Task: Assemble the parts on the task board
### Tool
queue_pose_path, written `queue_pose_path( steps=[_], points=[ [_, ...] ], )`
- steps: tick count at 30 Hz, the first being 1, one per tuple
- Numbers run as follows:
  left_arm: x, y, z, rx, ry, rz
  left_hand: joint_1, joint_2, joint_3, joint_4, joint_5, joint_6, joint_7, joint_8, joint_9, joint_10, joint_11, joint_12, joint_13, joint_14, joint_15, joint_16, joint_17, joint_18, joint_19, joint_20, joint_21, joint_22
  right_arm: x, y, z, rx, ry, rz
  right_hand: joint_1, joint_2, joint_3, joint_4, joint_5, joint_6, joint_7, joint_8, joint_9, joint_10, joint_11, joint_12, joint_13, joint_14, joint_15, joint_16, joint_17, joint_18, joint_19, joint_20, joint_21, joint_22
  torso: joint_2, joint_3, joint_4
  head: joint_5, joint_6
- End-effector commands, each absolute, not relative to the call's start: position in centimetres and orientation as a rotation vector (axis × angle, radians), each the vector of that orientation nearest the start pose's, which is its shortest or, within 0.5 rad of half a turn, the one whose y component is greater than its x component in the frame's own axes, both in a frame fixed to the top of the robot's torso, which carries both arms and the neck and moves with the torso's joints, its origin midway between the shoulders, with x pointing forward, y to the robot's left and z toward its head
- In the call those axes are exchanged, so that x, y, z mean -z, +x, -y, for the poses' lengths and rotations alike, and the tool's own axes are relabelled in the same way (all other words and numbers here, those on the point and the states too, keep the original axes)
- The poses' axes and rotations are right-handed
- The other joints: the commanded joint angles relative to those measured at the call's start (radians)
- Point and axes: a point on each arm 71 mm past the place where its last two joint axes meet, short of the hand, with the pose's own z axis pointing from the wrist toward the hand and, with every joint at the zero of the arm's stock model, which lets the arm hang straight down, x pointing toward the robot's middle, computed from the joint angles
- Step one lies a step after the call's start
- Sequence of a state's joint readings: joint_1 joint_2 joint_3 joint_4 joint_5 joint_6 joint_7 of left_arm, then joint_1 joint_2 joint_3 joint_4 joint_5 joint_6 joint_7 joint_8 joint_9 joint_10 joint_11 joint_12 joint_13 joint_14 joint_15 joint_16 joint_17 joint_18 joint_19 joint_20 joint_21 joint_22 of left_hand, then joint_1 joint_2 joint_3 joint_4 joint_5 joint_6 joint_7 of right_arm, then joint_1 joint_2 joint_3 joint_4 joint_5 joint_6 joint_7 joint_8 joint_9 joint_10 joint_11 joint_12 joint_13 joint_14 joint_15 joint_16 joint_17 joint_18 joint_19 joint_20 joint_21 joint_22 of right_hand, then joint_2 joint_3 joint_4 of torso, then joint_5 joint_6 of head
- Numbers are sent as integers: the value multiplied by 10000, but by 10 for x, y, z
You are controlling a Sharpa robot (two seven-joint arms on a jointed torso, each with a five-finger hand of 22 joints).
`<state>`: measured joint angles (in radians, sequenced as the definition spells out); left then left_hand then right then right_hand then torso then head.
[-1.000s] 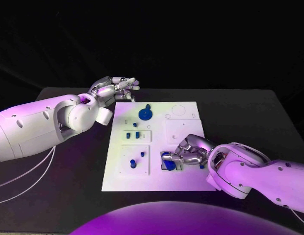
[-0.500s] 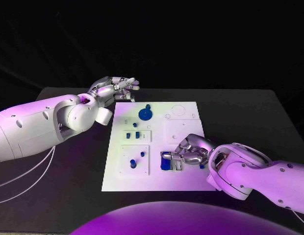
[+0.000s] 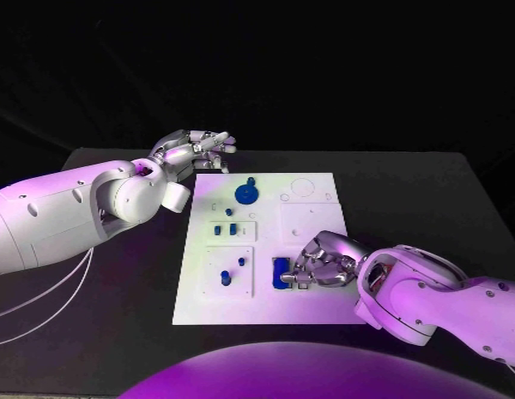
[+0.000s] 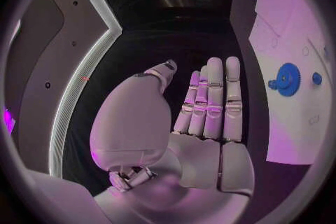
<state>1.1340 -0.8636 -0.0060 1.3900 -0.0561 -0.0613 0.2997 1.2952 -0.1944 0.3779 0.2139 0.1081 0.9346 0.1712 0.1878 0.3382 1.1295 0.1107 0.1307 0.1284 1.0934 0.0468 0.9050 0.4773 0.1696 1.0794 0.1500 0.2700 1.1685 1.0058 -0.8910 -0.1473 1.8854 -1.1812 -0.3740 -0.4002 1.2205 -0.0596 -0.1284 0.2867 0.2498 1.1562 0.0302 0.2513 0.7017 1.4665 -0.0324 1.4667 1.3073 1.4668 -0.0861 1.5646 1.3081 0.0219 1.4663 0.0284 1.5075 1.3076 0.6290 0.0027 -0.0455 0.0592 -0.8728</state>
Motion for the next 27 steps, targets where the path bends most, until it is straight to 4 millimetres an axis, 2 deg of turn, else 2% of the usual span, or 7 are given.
queue_pose_path(
  steps=[1,7,15,20,27],
  points=[
    [210,498,-245,15896,-11347,-15819,29,92,-53,-5,16,-85,-18,33,16,-83,21,24,8,-85,-5,-41,-4,92,55,14,-55,-8,276,345,139,-8150,1556,-21568,130,26,-79,-4,-73,75,-13,40,27,551,-59,77,1865,1040,-64,62,2627,-90,797,-67,76,2462,4,-1,9,-10,2],
    [211,498,-245,15897,-11349,-15830,29,92,-53,-5,16,-85,-18,33,16,-83,21,24,8,-85,-5,-41,-4,92,55,14,-55,-8,278,347,138,-7898,1423,-21685,175,74,-137,19,-91,173,-46,100,96,559,-85,84,1875,1040,-82,62,2627,-92,801,-82,87,2465,9,-4,24,-19,2],
    [211,498,-245,15905,-11349,-15841,36,103,-62,1,16,-77,-20,41,19,-82,20,28,11,-85,-5,-40,-4,92,60,14,-63,-11,282,351,138,-7517,1273,-21776,542,232,-186,1,-102,221,-120,162,266,574,-151,98,1899,1040,-139,62,2627,-99,815,-134,120,2474,-1,-8,13,8,2],
    [211,498,-246,15909,-11352,-15843,36,110,-68,7,17,-72,-21,46,21,-82,20,30,12,-85,-5,-40,-3,92,62,14,-66,-12,282,352,142,-7349,1295,-21746,621,348,-201,22,-133,269,-146,202,341,608,-172,158,1950,1040,-156,62,2627,-106,828,-151,150,2483,-2,-4,9,33,2],
    [210,497,-246,15911,-11354,-15846,25,110,-85,21,22,-69,-20,50,23,-82,21,32,14,-86,-5,-39,-3,92,66,15,-72,-15,283,353,150,-7153,1262,-21883,640,363,-209,20,-135,278,-153,211,358,617,-178,176,1965,1040,-161,62,2627,-107,830,-155,154,2484,7,-5,21,51,2]
  ],
)
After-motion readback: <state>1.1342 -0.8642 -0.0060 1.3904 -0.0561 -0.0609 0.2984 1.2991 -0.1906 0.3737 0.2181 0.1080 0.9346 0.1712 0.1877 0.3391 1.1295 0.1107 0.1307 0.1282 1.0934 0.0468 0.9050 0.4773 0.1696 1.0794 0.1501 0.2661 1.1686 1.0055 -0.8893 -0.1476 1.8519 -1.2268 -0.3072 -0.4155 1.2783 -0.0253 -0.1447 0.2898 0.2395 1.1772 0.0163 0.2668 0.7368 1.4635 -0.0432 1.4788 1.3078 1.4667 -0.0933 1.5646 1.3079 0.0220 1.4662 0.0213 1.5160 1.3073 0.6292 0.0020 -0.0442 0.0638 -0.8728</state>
